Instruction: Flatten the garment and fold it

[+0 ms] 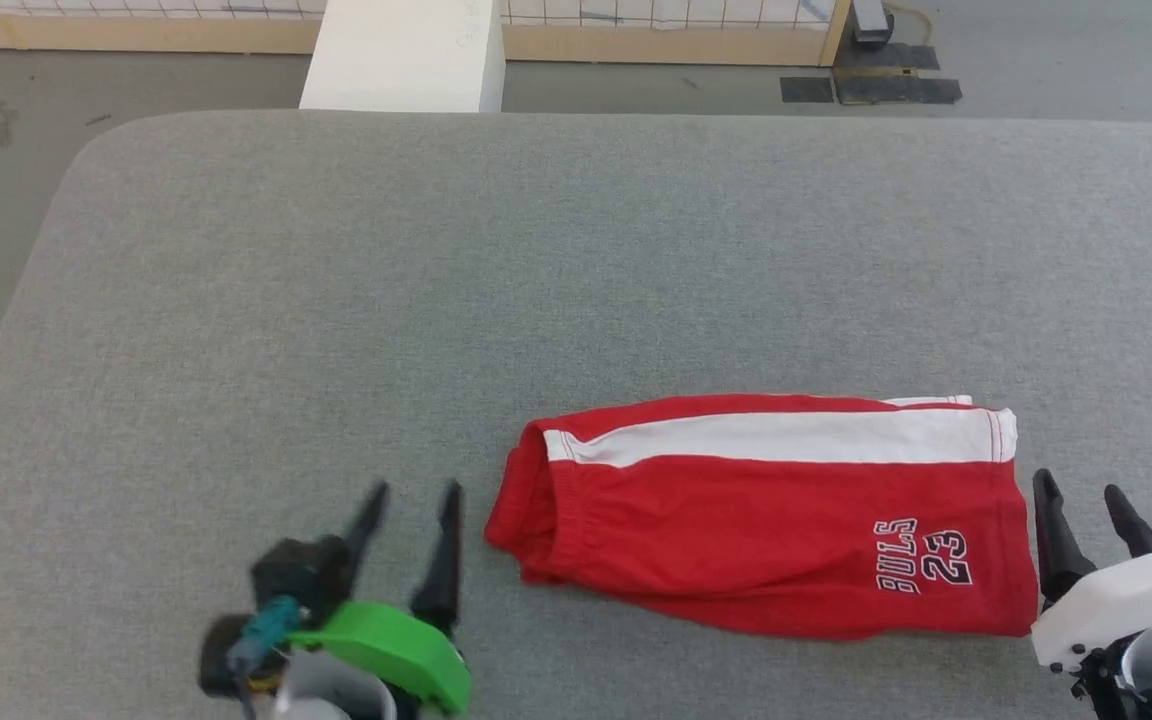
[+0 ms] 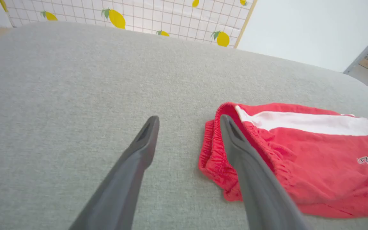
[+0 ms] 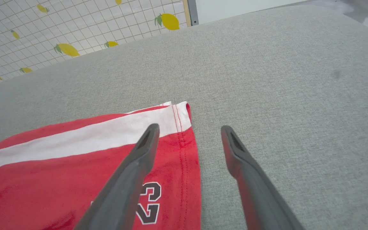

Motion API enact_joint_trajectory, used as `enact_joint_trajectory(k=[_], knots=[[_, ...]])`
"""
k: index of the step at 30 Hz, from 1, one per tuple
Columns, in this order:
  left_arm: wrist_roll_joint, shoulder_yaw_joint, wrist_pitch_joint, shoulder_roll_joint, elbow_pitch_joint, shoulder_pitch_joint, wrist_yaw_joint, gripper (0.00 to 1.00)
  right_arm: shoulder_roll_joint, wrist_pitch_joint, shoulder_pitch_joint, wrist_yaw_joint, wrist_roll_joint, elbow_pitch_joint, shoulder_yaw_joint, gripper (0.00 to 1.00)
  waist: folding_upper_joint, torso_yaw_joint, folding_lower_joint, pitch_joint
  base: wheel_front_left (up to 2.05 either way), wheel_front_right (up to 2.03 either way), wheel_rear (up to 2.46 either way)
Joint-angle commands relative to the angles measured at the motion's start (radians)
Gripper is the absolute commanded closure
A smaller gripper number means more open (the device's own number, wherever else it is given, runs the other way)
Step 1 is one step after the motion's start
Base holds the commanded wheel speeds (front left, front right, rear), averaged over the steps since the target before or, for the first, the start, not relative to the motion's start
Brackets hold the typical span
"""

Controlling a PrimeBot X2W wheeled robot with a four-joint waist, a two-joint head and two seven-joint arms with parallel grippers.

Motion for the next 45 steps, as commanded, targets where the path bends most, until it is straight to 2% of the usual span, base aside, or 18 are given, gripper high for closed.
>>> enact_joint_trajectory(k=[1,6,13,16,24,26,27,28,29,34,45], knots=[[0.037,0.03,-0.022,0.004,-0.003,-0.03,0.002,0.0,0.0,-0.013,-0.013,-0.002,-0.01,0.005,-0.001,0.0,0.0,0.002,0.0,0.004,0.0,0.0,0.0],[0.195,0.156,-0.033,-0.045,-0.042,-0.092,-0.038,0.0,0.0,0.0,-0.057,-0.002,-0.022,0.045,0.005,0.0,0.0,0.011,0.0,0.024,0.0,0.0,0.0],[0.374,0.303,-0.033,-0.126,-0.052,-0.118,-0.145,0.0,0.0,0.081,-0.137,-0.002,-0.014,0.136,0.006,0.0,0.0,0.004,0.0,0.06,0.0,0.0,0.0],[0.422,0.347,-0.033,-0.154,-0.024,-0.122,-0.184,0.0,0.0,0.146,-0.175,-0.002,0.0,0.197,-0.001,0.0,0.0,-0.001,0.0,0.074,0.0,0.0,0.0],[0.485,0.44,-0.033,-0.228,0.014,-0.103,-0.227,0.0,0.0,0.304,-0.234,-0.002,0.034,0.305,0.037,0.0,0.0,0.001,0.0,0.088,0.0,0.0,0.0],[0.494,0.455,-0.033,-0.242,0.013,-0.095,-0.236,0.0,0.0,0.338,-0.229,-0.002,0.057,0.307,0.064,0.53,0.0,0.007,0.0,0.089,0.0,0.0,0.0],[0.499,0.463,-0.033,-0.248,0.014,-0.093,-0.242,0.0,0.0,0.348,-0.225,-0.002,0.068,0.301,0.075,0.7,0.0,0.01,0.0,0.089,0.0,0.0,0.0],[0.5,0.47,-0.033,-0.253,0.015,-0.091,-0.246,0.0,0.0,0.353,-0.221,-0.002,0.081,0.293,0.084,0.81,0.0,0.012,0.0,0.088,0.0,0.0,0.0],[0.502,0.479,-0.033,-0.257,0.019,-0.089,-0.254,0.0,0.0,0.36,-0.215,-0.002,0.105,0.283,0.097,1.0,0.0,0.014,0.0,0.087,0.0,0.0,0.0],[0.515,0.506,-0.033,-0.276,0.027,-0.078,-0.274,0.0,0.0,0.357,-0.187,-0.002,0.089,0.216,0.092,1.0,0.0,0.016,0.0,0.078,0.0,0.0,0.0],[0.529,0.544,-0.033,-0.297,0.047,-0.071,-0.311,0.0,-0.008,0.312,-0.162,-0.002,-0.102,0.057,-0.122,1.0,0.0,0.017,0.0,0.059,0.0,0.0,0.0]])
